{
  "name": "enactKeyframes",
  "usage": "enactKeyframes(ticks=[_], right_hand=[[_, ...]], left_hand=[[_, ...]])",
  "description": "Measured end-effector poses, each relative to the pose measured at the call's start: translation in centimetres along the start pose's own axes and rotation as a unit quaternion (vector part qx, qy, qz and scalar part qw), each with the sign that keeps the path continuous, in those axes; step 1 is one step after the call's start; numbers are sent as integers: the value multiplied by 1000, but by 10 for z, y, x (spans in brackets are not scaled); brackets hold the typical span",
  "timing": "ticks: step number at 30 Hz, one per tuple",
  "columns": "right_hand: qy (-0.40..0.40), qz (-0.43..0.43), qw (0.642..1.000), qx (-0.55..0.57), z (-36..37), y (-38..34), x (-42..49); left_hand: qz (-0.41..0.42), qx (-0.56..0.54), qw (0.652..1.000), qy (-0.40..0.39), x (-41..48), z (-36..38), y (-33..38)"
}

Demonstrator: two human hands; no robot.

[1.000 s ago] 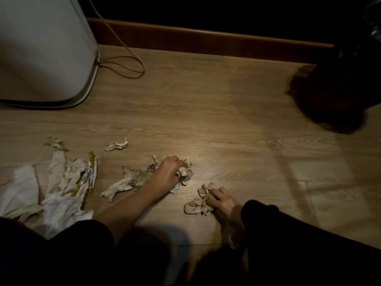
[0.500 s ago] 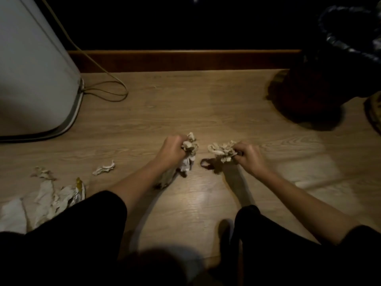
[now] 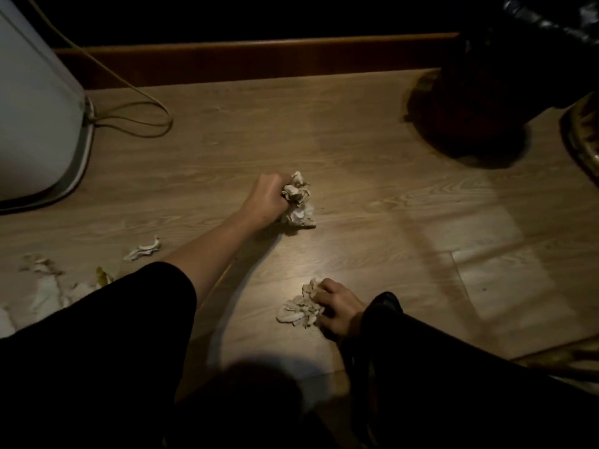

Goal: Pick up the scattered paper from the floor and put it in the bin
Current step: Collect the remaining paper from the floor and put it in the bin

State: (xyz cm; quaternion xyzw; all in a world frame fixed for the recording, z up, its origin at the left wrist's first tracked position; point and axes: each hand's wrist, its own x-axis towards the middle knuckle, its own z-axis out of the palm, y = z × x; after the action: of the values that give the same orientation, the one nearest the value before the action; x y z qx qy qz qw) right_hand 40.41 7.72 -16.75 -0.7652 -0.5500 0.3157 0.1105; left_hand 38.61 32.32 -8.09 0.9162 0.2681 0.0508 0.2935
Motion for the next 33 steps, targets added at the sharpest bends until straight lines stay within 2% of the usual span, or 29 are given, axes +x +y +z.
enactKeyframes(ticks=[4,8,12,14,16,19,23,28,33], right_hand=[[-34,-19,999,-38,4,3,-6],[23,-59,996,-59,12,2,-11],[87,-134,984,-81,17,-4,-10],[91,-174,973,-119,19,-4,-5],[69,-179,971,-142,18,-3,-1],[53,-123,987,-85,6,-1,7],[114,-15,993,-10,-41,16,14],[236,63,970,-20,-155,49,22],[351,77,933,1,-282,58,19]], left_hand=[[6,-3,1000,-5,-14,9,-9],[7,8,1000,-10,-18,11,-13],[5,18,1000,-11,-18,15,-18],[3,20,1000,-14,-19,17,-21],[0,25,1000,-14,-19,18,-24],[1,32,999,-8,-19,17,-29],[6,25,1000,-6,-10,7,-21],[37,14,999,1,30,-2,25],[106,-5,993,46,103,-32,126]])
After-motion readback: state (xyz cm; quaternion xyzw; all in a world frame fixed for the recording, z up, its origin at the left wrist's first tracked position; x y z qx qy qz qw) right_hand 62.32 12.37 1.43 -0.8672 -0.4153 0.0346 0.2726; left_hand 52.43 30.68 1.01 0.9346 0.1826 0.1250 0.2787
